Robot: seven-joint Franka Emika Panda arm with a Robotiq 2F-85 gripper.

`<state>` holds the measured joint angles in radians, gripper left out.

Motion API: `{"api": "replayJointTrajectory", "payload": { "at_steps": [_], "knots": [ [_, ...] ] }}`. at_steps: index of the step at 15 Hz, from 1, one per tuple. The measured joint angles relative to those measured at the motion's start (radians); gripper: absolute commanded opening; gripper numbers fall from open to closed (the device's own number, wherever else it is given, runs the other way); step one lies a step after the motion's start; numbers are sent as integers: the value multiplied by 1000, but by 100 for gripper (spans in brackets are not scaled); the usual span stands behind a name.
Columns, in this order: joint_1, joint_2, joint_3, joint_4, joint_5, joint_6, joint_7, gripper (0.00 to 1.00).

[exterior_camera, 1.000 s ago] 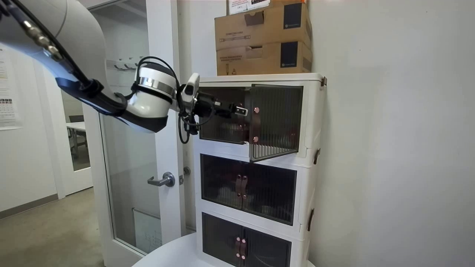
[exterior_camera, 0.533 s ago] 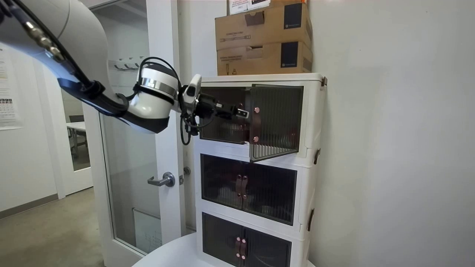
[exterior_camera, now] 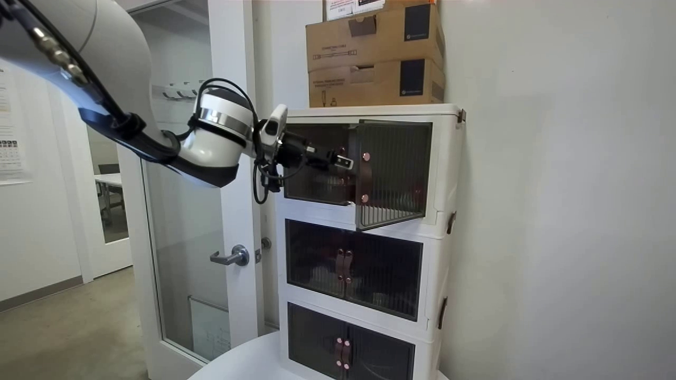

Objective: Open the top cabinet doors

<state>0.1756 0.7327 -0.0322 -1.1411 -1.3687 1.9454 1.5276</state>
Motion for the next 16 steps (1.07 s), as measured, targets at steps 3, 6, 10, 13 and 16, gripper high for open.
{"api": "replayJointTrajectory", "payload": {
  "at_steps": [3,6,10,13,16],
  "knots": [
    [3,-1,0,0,7,-12,-1,100],
    [7,-4,0,-1,14,-24,-1,100],
    [21,-34,5,-37,45,-83,-2,100],
    [28,-69,15,-78,76,-127,-2,100],
    [29,-112,28,-127,113,-146,-2,100]
  ]
}}
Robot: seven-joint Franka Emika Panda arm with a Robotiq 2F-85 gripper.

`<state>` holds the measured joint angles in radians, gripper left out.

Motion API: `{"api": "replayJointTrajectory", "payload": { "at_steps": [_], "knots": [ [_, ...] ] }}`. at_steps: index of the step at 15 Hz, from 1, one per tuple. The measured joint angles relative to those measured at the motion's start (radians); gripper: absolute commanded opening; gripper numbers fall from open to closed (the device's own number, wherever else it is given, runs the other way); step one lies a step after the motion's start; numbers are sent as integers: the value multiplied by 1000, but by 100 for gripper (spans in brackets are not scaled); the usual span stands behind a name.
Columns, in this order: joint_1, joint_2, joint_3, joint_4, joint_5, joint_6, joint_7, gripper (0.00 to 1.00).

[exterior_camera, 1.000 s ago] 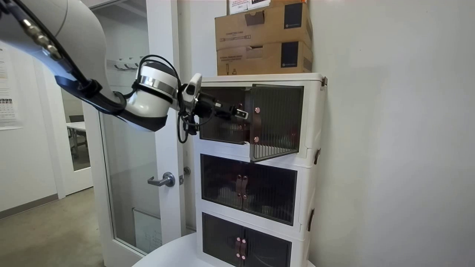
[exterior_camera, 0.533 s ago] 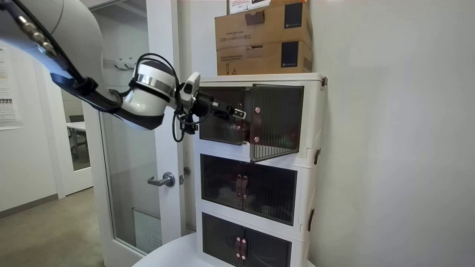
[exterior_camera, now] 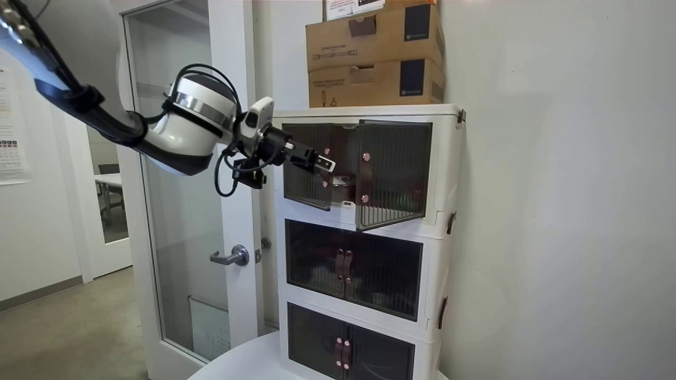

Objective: Open the top cabinet doors

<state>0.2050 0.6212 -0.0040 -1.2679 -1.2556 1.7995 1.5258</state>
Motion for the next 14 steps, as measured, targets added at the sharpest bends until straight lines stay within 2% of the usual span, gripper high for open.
{"api": "replayJointTrajectory", "payload": {
  "at_steps": [6,10,14],
  "knots": [
    [0,-124,33,-115,98,0,1,100],
    [13,-239,77,-247,143,3,7,100],
    [20,-365,149,-400,221,99,6,100]
  ]
}}
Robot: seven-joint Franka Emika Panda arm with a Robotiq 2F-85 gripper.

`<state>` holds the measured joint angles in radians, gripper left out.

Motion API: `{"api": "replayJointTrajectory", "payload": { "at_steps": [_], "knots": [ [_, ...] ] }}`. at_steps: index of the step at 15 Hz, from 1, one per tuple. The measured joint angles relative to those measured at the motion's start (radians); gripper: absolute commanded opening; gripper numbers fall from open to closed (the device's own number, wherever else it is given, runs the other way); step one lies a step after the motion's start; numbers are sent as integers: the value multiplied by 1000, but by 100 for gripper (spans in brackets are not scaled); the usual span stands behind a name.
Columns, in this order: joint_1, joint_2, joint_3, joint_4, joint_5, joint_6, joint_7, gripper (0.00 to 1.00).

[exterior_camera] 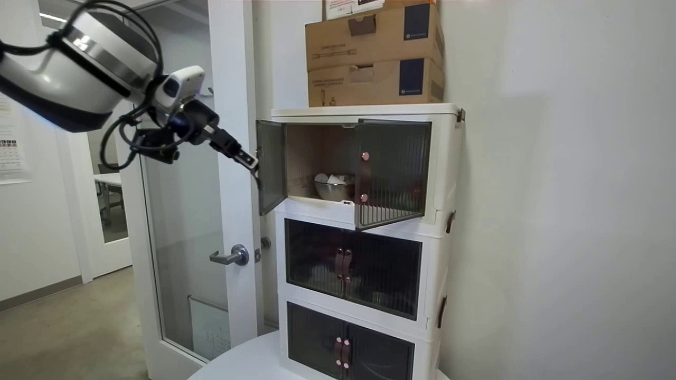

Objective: Open the top cabinet doors

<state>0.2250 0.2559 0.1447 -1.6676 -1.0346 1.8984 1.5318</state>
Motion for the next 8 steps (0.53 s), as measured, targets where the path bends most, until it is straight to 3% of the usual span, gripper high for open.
{"api": "replayJointTrajectory", "payload": {
  "at_steps": [4,8],
  "knots": [
    [3,-90,39,-120,25,169,-3,100],
    [18,-146,67,-222,29,219,-2,100]
  ]
}}
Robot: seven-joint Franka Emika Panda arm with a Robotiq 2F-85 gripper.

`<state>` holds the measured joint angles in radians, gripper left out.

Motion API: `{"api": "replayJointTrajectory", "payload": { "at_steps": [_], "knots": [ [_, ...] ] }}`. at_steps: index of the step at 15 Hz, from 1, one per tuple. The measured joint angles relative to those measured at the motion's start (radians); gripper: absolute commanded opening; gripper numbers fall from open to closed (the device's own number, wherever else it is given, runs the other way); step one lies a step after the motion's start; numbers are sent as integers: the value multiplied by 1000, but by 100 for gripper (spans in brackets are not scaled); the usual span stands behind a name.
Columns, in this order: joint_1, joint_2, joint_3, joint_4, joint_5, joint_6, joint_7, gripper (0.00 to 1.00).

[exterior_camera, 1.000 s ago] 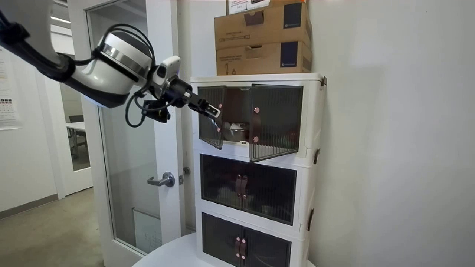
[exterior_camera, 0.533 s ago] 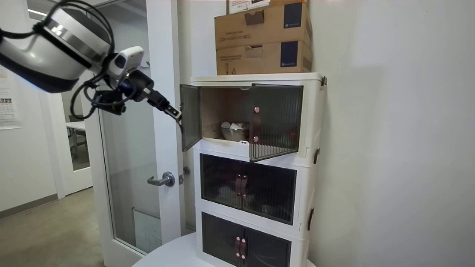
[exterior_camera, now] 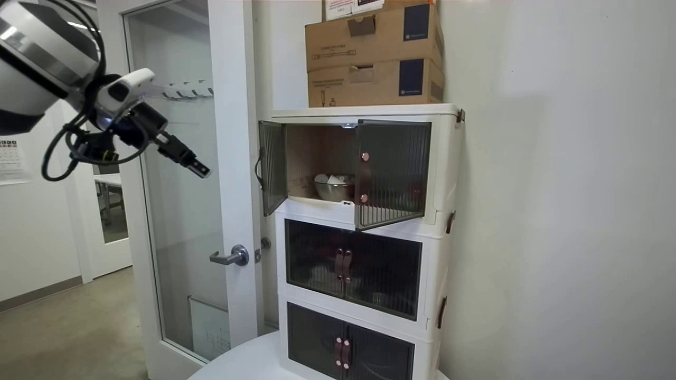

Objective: Open the top cabinet doors

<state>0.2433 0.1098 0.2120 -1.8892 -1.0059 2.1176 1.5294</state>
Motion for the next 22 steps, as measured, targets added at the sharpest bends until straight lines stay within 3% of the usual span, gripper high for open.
{"api": "replayJointTrajectory", "payload": {
  "at_steps": [3,7,10,13,15,18,20,22],
  "knots": [
    [19,-28,25,-67,9,22,2,100],
    [27,-70,52,-166,78,224,-63,100],
    [28,-133,58,-250,185,358,-213,100],
    [41,-204,67,-346,358,394,-435,100],
    [55,-248,77,-410,476,377,-583,100],
    [71,-314,98,-477,617,259,-778,100],
    [76,-352,95,-484,643,125,-875,100],
    [67,-372,32,-438,636,-9,-1016,100]
  ]
}}
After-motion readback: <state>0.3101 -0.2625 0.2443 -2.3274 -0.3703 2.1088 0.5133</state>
